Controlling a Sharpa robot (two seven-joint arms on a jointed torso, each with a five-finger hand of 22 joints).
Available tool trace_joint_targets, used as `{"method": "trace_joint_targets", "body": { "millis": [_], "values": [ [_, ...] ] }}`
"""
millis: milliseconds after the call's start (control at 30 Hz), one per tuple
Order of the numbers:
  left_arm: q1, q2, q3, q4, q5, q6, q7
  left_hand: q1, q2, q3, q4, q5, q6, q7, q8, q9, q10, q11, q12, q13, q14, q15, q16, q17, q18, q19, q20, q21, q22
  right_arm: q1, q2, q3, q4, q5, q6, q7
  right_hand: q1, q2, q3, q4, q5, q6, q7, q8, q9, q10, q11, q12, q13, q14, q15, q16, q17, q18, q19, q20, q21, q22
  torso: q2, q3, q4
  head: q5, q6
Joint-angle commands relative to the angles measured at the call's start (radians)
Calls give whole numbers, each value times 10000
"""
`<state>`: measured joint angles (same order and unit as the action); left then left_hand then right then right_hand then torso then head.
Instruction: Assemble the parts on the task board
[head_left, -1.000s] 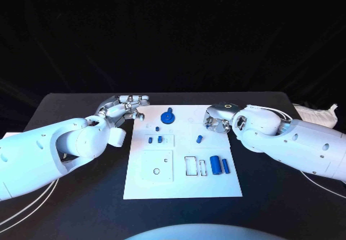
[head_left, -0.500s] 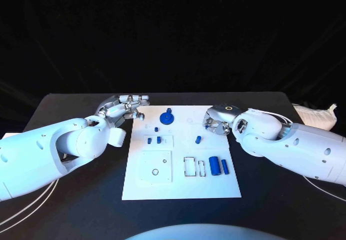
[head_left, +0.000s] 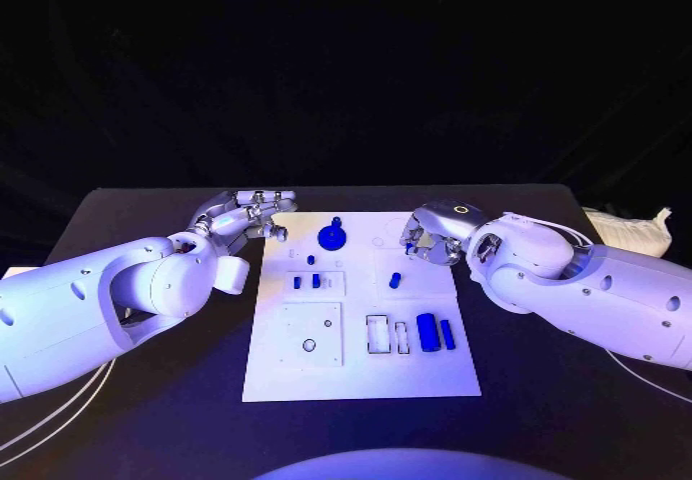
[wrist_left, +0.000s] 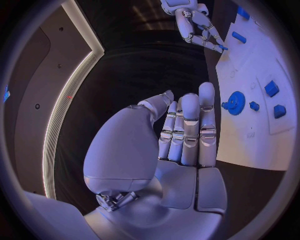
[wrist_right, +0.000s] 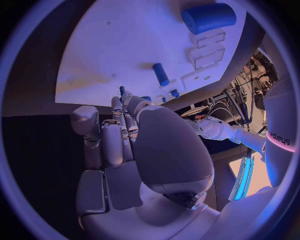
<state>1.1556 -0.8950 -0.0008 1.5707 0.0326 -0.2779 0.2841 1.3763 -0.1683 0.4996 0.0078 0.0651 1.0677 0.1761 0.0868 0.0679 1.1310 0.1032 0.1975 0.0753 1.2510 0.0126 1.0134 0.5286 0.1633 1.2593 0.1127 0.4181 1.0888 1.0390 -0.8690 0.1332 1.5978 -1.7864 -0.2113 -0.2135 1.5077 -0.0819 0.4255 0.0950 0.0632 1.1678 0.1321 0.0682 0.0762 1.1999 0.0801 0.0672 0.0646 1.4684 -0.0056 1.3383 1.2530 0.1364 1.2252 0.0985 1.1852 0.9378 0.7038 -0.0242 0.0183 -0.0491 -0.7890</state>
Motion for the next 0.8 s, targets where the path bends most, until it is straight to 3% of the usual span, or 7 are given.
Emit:
{"method": "trace_joint_targets", "body": {
  "millis": [33,267,467,567,800],
  "values": [
    [3,-1,6,17,55,272,182,46,36,-63,12,-28,-79,-5,-30,-8,-69,-15,54,-1,-98,6,-39,-15,180,-56,-21,-36,-8,6,2,18,329,229,-218,-27,-77,-14,79,5,-49,0,69,-3,6,15,-28,-1,3,495,0,43,15,-113,69,-11,69,23,1,1,44,42,-27],
    [3,-15,6,11,67,262,195,46,36,-63,12,-28,-79,-5,-30,-8,-69,-15,54,-1,-98,6,-39,-15,180,-56,-21,-36,-8,-78,143,30,1071,400,-308,76,-72,-16,199,-73,-28,-4,77,-5,6,23,-26,-1,6,497,1,62,25,-112,72,-8,85,33,12,-5,34,279,-66],
    [3,22,6,16,69,280,203,46,36,-63,12,-28,-79,-5,-30,-8,-69,-15,54,-1,-98,6,-39,-15,180,-56,-21,-36,-8,-372,513,21,1638,407,-288,206,-75,-18,261,-117,-10,-8,88,-6,6,24,-21,-3,6,498,3,75,34,-112,74,-8,95,39,-3,-14,34,711,-160],
    [3,40,6,22,69,283,199,51,56,-73,11,-26,-91,3,-33,-9,-90,-9,63,-4,-120,10,-64,-59,179,-60,-19,-50,-20,-560,725,4,1761,388,-247,263,-84,-13,288,-130,-5,-13,95,-8,5,20,-16,-6,5,497,5,75,29,-110,67,-7,91,30,4,-11,32,925,-244],
    [3,86,6,33,70,272,192,39,41,-131,4,-29,-175,46,-67,-20,-154,22,77,-14,-142,31,-80,-97,175,-64,-7,-83,-49,-951,1191,-66,1647,151,-146,365,-95,-12,338,-165,6,-28,105,-14,3,10,-8,-11,4,494,11,70,16,-106,56,-4,87,16,-8,-19,32,1185,-368]
  ]
}}
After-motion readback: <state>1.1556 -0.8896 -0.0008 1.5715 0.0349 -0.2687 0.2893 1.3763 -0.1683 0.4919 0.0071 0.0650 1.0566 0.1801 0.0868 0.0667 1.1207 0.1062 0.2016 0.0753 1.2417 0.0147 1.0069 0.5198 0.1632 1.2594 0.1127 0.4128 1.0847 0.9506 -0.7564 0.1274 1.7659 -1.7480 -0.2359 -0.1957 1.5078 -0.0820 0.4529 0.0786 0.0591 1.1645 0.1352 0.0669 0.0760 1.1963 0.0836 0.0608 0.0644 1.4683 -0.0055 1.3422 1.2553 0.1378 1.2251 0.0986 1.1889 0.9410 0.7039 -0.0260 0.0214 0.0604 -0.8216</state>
